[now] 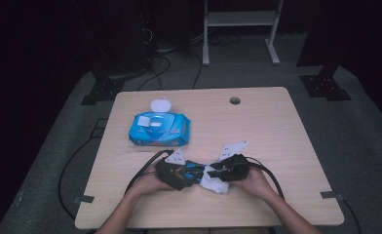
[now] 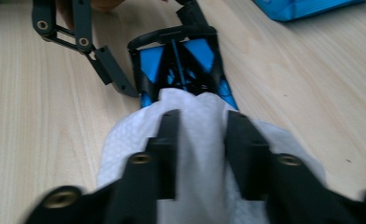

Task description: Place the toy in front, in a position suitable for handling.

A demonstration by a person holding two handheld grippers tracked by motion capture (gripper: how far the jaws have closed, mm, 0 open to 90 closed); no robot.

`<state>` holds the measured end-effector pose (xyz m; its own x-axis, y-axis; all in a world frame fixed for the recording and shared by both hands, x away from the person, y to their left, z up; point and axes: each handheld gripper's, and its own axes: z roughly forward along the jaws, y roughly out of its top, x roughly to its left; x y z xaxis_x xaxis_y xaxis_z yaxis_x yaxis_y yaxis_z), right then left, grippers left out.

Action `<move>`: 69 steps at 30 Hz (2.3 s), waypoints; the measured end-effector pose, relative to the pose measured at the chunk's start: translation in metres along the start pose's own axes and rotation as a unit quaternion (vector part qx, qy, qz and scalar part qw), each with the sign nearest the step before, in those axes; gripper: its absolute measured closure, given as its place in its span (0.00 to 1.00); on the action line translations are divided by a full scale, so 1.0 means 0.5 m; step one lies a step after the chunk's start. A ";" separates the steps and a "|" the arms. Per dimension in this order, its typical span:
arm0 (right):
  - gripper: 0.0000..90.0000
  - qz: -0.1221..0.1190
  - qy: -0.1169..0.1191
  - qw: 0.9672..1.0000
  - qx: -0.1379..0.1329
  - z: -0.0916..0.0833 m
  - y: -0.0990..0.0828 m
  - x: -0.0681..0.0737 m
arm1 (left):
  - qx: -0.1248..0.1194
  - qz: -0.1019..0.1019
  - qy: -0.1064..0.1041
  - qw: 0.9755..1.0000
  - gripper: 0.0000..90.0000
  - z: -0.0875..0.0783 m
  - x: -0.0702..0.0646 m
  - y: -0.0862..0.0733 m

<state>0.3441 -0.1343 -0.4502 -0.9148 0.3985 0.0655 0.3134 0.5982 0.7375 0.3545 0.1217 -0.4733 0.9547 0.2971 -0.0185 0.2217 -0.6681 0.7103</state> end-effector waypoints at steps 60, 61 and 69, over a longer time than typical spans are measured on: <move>0.94 0.072 -0.042 0.996 -0.023 -0.032 -0.053 -0.067 | 0.008 -0.007 0.015 1.000 0.21 0.026 0.003 0.019; 0.94 0.073 -0.043 0.996 -0.026 -0.033 -0.057 -0.068 | 0.009 -0.007 0.013 1.000 0.22 0.025 0.003 0.018; 0.94 0.043 -0.033 0.998 -0.031 -0.017 -0.030 -0.034 | 0.008 0.001 0.022 1.000 0.25 0.024 0.001 0.015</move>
<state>0.3529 -0.1559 -0.4567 -0.8652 0.4937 0.0877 0.3723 0.5154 0.7718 0.3592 0.1086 -0.4763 0.9458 0.3245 0.0141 0.2227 -0.6795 0.6991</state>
